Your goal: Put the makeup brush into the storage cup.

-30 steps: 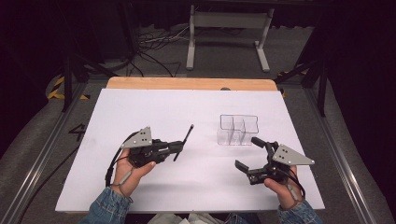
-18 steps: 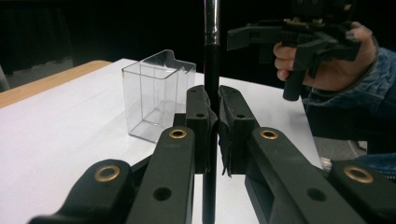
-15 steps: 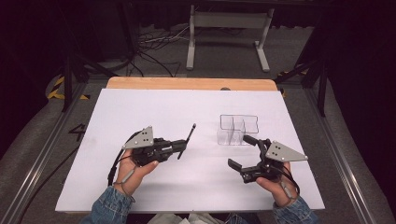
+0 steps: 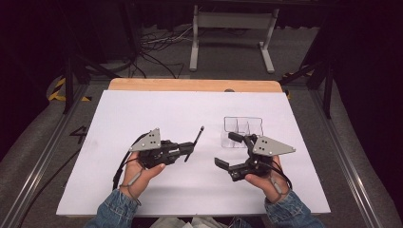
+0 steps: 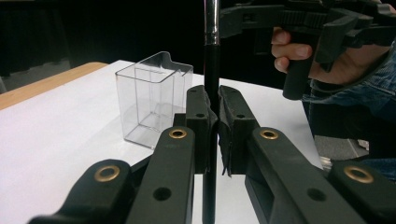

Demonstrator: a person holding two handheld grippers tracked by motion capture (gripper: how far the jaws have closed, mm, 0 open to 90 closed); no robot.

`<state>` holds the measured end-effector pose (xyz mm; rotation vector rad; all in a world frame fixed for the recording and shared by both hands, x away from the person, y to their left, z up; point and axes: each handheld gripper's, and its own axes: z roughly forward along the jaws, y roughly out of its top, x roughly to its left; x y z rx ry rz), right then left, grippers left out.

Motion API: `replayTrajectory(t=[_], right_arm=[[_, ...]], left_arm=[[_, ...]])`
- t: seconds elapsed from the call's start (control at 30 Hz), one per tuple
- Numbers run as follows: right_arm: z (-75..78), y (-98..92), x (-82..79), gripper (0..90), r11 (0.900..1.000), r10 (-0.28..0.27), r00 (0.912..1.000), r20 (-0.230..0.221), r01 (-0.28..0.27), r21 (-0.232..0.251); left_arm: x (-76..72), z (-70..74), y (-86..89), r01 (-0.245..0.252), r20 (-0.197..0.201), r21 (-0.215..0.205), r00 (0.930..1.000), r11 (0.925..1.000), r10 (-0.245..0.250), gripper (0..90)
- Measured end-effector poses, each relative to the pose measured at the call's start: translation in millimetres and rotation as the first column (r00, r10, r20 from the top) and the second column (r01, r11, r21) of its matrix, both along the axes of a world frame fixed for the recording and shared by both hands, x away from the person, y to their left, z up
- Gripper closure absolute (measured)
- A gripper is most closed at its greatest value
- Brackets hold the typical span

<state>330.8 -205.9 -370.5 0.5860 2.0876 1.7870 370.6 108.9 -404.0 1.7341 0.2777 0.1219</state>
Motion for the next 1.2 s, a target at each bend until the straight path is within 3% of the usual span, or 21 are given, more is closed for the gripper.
replayTrajectory(t=[0.67,0.9,1.2], right_arm=[[7.5,27.7,10.9,33.1,0.999,0.035,0.9989,0.031,-0.035,0.007],[7.3,36.7,15.9,42.0,0.998,0.062,0.998,-0.01,-0.062,0.014],[5.4,38.7,18.4,65.4,0.995,0.093,0.9936,-0.063,-0.091,0.043]], left_arm=[[-5.2,2.0,-6.8,0.016,0.011,0.022,0.9998,0.9996,-0.016,83.6],[-7.0,1.6,-9.2,0.02,0.025,0.04,0.9995,0.999,-0.021,83.6],[-8.9,1.2,-11.8,0.028,0.033,0.047,0.999,0.9985,-0.029,83.6]])
